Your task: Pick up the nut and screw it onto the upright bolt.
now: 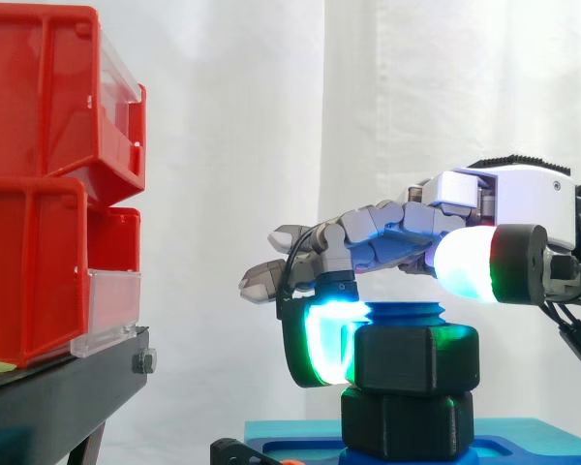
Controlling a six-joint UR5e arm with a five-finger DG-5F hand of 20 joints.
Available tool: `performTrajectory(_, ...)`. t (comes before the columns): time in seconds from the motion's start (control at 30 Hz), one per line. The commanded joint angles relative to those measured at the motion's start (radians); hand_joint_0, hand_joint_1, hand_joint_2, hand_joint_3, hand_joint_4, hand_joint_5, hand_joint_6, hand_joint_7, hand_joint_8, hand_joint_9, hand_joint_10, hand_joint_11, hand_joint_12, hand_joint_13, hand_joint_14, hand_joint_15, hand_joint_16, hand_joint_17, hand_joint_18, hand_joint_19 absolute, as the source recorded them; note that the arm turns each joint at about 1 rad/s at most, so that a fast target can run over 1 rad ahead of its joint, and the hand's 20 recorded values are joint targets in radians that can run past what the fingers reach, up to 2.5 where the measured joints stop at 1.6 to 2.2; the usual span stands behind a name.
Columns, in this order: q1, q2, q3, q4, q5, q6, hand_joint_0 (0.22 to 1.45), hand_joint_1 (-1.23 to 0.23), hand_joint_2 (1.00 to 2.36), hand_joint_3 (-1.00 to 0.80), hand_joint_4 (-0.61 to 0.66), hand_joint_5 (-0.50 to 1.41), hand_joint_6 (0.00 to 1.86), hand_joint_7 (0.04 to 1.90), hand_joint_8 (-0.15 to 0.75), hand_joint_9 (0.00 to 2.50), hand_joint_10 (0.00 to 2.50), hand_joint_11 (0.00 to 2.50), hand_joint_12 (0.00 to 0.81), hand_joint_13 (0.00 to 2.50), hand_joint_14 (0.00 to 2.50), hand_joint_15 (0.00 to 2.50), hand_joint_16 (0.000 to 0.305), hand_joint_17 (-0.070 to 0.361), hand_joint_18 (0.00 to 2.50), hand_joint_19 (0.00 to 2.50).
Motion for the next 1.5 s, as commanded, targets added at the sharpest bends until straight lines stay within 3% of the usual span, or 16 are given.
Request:
performTrajectory(0.0, -0.003, 0.0, 0.0, 0.002, -0.003, 0.002, 0.5, -0.13, 1.0, -0.5, 0.15, -0.17, 0.61, 1.22, 0.254, 0.47, 0.0, 0.0, 0.312, 0.28, 0.0, 0.0, 0.037, 0.083, 0.0, 0.0)
performTrajectory(0.23, -0.008, 0.0, 0.0, 0.004, -0.004, -0.005, 0.5, -0.13, 1.0, -0.5, 0.17, -0.15, 0.67, 1.16, 0.273, 0.59, 0.0, 0.0, 0.301, 0.37, 0.0, 0.0, 0.036, 0.081, 0.02, 0.0)
performTrajectory(0.4, -0.022, 0.0, 0.0, 0.018, -0.018, -0.02, 0.51, -0.13, 1.0, -0.5, 0.18, -0.11, 0.7, 1.13, 0.28, 0.68, 0.0, 0.0, 0.287, 0.43, 0.0, 0.0, 0.035, 0.078, 0.08, 0.0)
performTrajectory(0.6, -0.026, 0.0, 0.0, 0.025, -0.021, -0.02, 0.51, -0.14, 1.0, -0.5, 0.18, -0.07, 0.66, 1.2, 0.283, 0.75, 0.0, 0.0, 0.285, 0.47, 0.0, 0.0, 0.035, 0.079, 0.13, 0.0)
performTrajectory(0.7, -0.026, 0.0, 0.0, 0.047, -0.032, -0.02, 0.5, -0.14, 1.0, -0.5, 0.18, -0.07, 0.5, 1.4, 0.275, 0.73, 0.0, 0.0, 0.29, 0.45, 0.0, 0.0, 0.035, 0.08, 0.12, 0.0)
performTrajectory(0.87, -0.028, 0.0, 0.0, 0.062, -0.049, -0.018, 0.49, -0.12, 1.0, -0.5, 0.24, -0.14, 0.5, 1.02, 0.254, 0.64, 0.0, 0.0, 0.302, 0.4, 0.0, 0.0, 0.039, 0.087, 0.07, 0.0)
performTrajectory(1.03, -0.026, 0.001, 0.008, 0.073, -0.055, -0.017, 0.49, -0.11, 1.0, -0.5, 0.21, -0.16, 0.5, 0.81, 0.238, 0.58, 0.0, 0.0, 0.298, 0.35, 0.0, 0.0, 0.04, 0.091, 0.02, 0.0)
performTrajectory(1.4, -0.01, 0.0, 0.012, 0.074, -0.061, -0.014, 0.48, -0.09, 1.0, -0.5, 0.19, -0.17, 0.5, 0.71, 0.228, 0.51, 0.0, 0.0, 0.307, 0.28, 0.0, 0.0, 0.043, 0.097, 0.0, 0.0)
performTrajectory(1.47, 0.0, 0.0, 0.012, 0.074, -0.061, -0.014, 0.48, -0.09, 1.0, -0.5, 0.2, -0.17, 0.5, 0.71, 0.228, 0.5, 0.0, 0.0, 0.309, 0.27, 0.0, 0.0, 0.042, 0.095, 0.0, 0.0)
